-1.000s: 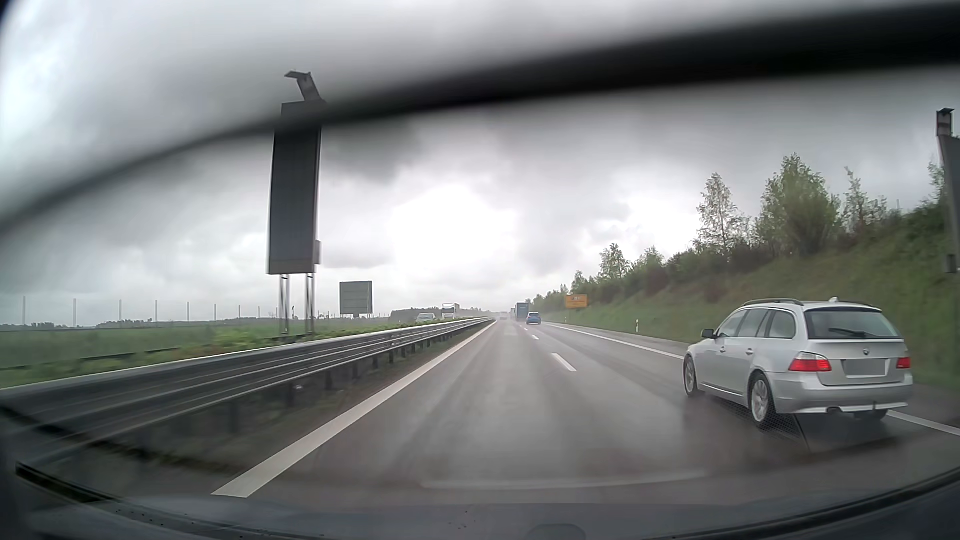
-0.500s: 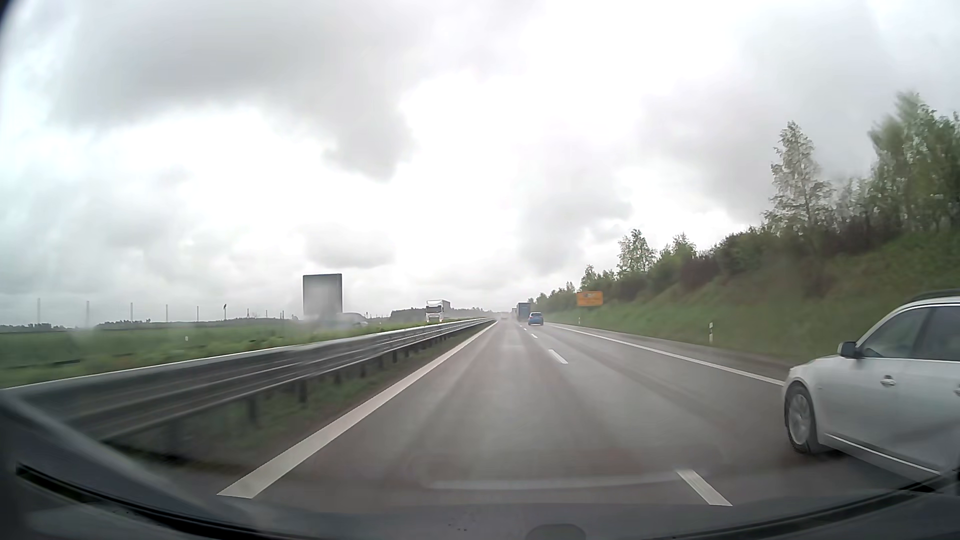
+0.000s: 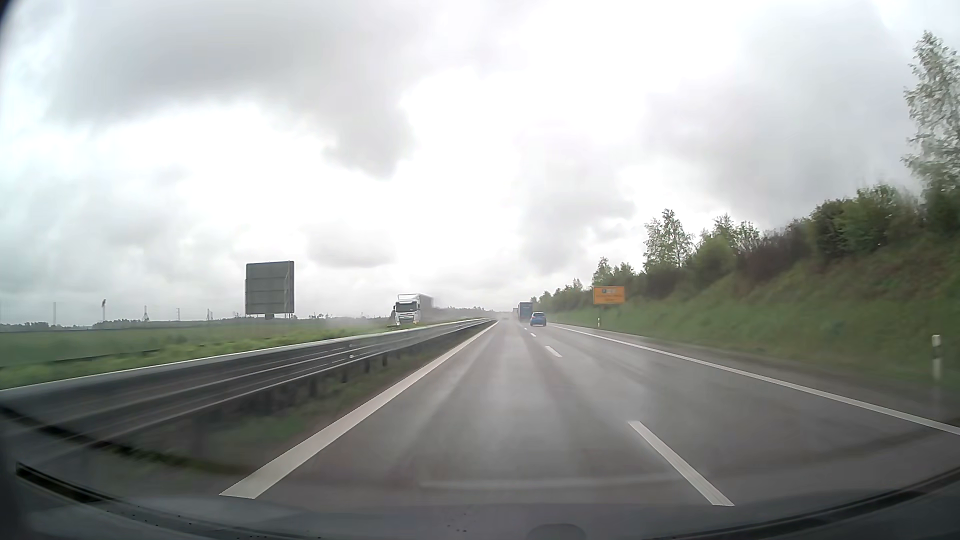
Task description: Follow the waypoints while adhering to traffic rules and regulations
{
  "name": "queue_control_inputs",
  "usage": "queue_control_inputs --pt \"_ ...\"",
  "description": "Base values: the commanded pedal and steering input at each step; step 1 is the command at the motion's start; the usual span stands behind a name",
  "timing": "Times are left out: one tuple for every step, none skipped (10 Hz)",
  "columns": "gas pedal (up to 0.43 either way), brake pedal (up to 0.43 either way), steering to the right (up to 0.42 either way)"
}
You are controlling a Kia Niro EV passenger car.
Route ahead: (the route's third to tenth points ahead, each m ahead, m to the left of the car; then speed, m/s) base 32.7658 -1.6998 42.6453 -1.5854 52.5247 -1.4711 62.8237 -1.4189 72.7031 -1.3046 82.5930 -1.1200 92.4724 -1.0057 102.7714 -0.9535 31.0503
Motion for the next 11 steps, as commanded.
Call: queue_control_inputs --pt "0.311 0.0 -0.003" --pt "0.311 0.0 -0.003" --pt "0.311 0.0 -0.003" --pt "0.311 0.0 -0.002" --pt "0.311 0.0 -0.002" --pt "0.311 0.0 -0.002" --pt "0.311 0.0 -0.002" --pt "0.311 0.0 -0.002" --pt "0.311 0.0 -0.002" --pt "0.311 0.0 -0.002" --pt "0.311 0.0 -0.002"
